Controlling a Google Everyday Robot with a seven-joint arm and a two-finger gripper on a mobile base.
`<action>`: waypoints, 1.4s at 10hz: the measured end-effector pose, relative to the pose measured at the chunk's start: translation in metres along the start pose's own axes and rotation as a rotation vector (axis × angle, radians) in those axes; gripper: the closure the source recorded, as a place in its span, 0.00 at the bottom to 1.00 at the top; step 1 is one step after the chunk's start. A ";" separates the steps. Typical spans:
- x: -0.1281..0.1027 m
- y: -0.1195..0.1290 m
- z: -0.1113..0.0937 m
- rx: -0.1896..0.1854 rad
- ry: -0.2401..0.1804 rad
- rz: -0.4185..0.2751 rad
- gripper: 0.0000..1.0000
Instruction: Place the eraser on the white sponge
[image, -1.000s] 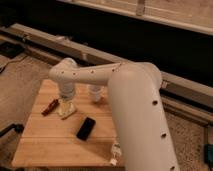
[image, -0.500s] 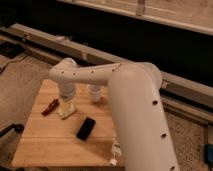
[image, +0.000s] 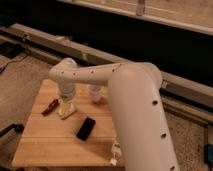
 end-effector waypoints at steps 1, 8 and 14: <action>0.000 0.000 0.000 0.000 -0.002 0.006 0.20; -0.073 -0.034 0.011 0.027 -0.088 0.083 0.20; -0.121 -0.052 0.043 0.032 -0.139 0.135 0.20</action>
